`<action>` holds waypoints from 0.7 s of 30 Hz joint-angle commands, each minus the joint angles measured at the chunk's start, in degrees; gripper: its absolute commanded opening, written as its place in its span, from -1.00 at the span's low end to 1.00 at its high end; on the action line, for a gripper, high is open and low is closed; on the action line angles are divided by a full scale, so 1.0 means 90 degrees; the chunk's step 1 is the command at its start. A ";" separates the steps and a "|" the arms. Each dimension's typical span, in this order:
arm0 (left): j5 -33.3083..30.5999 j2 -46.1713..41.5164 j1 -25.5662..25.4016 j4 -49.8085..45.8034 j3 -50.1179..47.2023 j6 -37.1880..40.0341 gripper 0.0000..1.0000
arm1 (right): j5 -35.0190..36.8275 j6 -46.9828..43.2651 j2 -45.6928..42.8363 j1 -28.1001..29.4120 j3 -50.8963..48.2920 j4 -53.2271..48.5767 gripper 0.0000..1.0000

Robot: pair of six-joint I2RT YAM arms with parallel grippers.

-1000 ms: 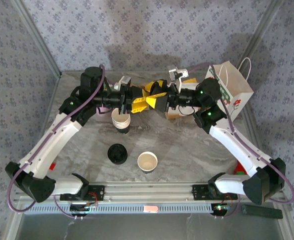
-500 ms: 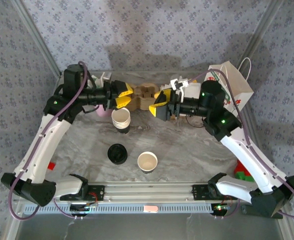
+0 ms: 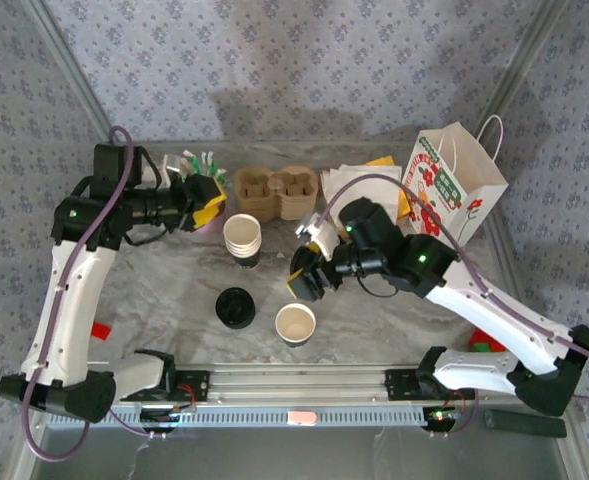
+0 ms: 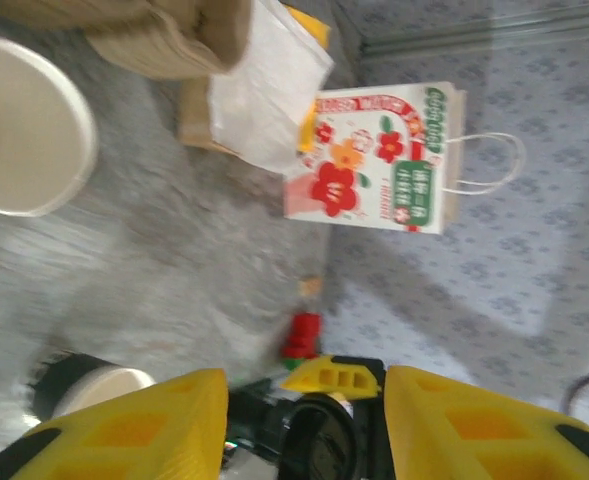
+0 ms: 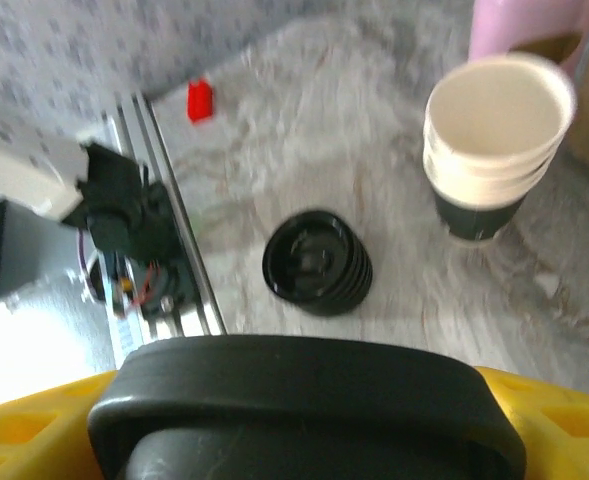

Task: Pack the takeout coffee

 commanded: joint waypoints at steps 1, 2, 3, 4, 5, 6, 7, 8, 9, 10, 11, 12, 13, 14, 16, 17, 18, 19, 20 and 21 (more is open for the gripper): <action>-0.1211 -0.0281 0.0022 -0.0924 0.0437 0.0914 0.04 | 0.0758 -0.0371 0.0269 0.0404 0.0145 -0.0913 0.59; -0.1409 -0.0315 0.0021 -0.1033 0.0467 0.1077 0.15 | 0.0847 -0.0393 0.0382 0.0532 0.0155 -0.1024 0.59; -0.1568 -0.0335 0.0022 -0.1138 0.0489 0.1241 0.26 | 0.0952 -0.0402 0.0493 0.0632 0.0171 -0.1144 0.59; -0.1696 -0.0347 0.0021 -0.1236 0.0504 0.1384 0.38 | 0.1029 -0.0407 0.0576 0.0724 0.0189 -0.1225 0.59; -0.1806 -0.0368 0.0021 -0.1314 0.0496 0.1535 0.50 | 0.1110 -0.0424 0.0698 0.0848 0.0213 -0.1307 0.59; -0.1932 -0.0394 0.0021 -0.1384 0.0486 0.1678 0.62 | 0.1196 -0.0435 0.0806 0.0969 0.0238 -0.1374 0.59; -0.2059 -0.0423 0.0021 -0.1457 0.0470 0.1779 0.74 | 0.1321 -0.0437 0.0909 0.1073 0.0247 -0.1434 0.59; -0.2135 -0.0460 0.0021 -0.1476 0.0449 0.1840 0.82 | 0.1406 -0.0445 0.0990 0.1152 0.0267 -0.1482 0.59; -0.2198 -0.0515 0.0021 -0.1477 0.0411 0.1917 0.92 | 0.1488 -0.0446 0.1097 0.1232 0.0288 -0.1550 0.59; -0.2259 -0.0564 0.0021 -0.1460 0.0365 0.1949 0.99 | 0.1571 -0.0451 0.1204 0.1302 0.0309 -0.1602 0.59; -0.2292 -0.0604 0.0021 -0.1434 0.0316 0.1971 0.99 | 0.1636 -0.0456 0.1282 0.1354 0.0322 -0.1650 0.59; -0.2307 -0.0644 0.0021 -0.1410 0.0276 0.1999 0.99 | 0.1683 -0.0465 0.1366 0.1406 0.0358 -0.1703 0.59; -0.2308 -0.0667 0.0021 -0.1399 0.0243 0.2027 0.99 | 0.1723 -0.0484 0.1453 0.1458 0.0387 -0.1759 0.59; -0.2309 -0.0677 0.0021 -0.1399 0.0227 0.2048 0.99 | 0.1754 -0.0499 0.1513 0.1497 0.0413 -0.1792 0.59; -0.2302 -0.0686 0.0020 -0.1396 0.0176 0.2086 0.99 | 0.1807 -0.0570 0.1650 0.1582 0.0461 -0.1847 0.60; -0.2292 -0.0689 0.0021 -0.1382 0.0161 0.2098 0.99 | 0.1810 -0.0601 0.1708 0.1616 0.0482 -0.1863 0.60; -0.2288 -0.0699 0.0021 -0.1361 0.0145 0.2106 0.99 | 0.1826 -0.0626 0.1767 0.1649 0.0519 -0.1875 0.61; -0.2283 -0.0706 0.0021 -0.1339 0.0128 0.2108 0.99 | 0.1814 -0.0650 0.1835 0.1669 0.0554 -0.1889 0.61; -0.2283 -0.0709 0.0021 -0.1323 0.0115 0.2108 0.99 | 0.1811 -0.0675 0.1889 0.1689 0.0591 -0.1892 0.62; -0.2281 -0.0716 0.0021 -0.1295 0.0095 0.2108 0.99 | 0.1814 -0.0690 0.1964 0.1707 0.0622 -0.1893 0.62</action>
